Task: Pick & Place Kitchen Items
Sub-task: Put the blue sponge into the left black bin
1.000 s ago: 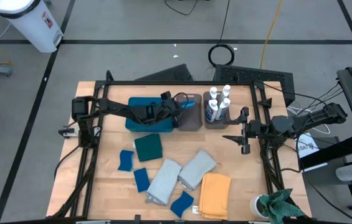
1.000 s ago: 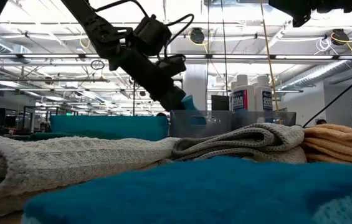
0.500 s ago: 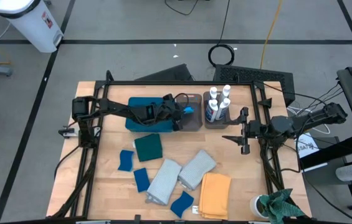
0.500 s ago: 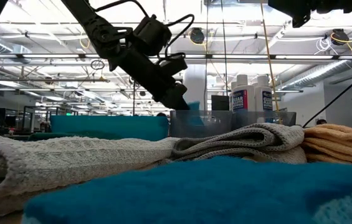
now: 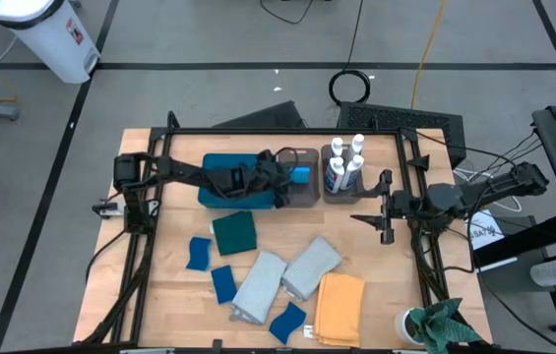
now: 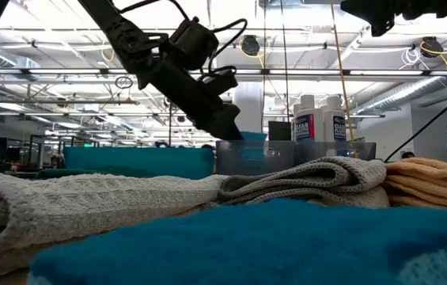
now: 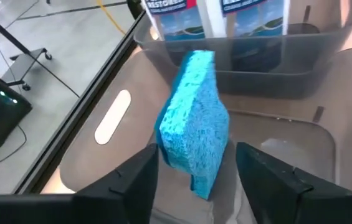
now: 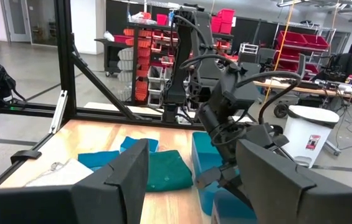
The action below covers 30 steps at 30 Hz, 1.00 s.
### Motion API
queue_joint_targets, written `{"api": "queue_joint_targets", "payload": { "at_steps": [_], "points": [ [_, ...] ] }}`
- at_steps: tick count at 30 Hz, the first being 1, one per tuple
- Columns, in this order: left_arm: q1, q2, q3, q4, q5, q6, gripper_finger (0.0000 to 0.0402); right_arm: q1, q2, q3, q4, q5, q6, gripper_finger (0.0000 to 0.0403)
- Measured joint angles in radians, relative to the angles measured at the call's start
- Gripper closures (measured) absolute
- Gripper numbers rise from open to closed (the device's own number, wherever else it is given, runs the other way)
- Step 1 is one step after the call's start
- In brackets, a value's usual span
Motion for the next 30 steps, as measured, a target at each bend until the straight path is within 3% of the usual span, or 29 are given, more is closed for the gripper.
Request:
{"api": "queue_joint_targets", "payload": {
  "at_steps": [6, 13, 20, 30],
  "points": [
    [-0.026, -0.012, 0.0, 0.017, -0.058, 0.008, 0.0153, 0.0, 0.0, 0.0, -0.002, 0.0, 0.0, 0.019],
    [-0.083, -0.083, 0.001, 0.006, -0.057, 0.009, 0.0143, 0.0, 0.0, 0.0, -0.005, 0.0, 0.0, 0.019],
    [-0.153, -0.215, 0.001, -0.098, 0.027, 0.006, 0.0142, 0.0, 0.0, 0.0, -0.009, 0.0, 0.0, 0.019],
    [-0.265, -0.392, 0.001, -0.304, 0.039, -0.041, 0.014, 0.0, 0.0, 0.0, -0.009, 0.0, 0.001, 0.019]
  ]
}}
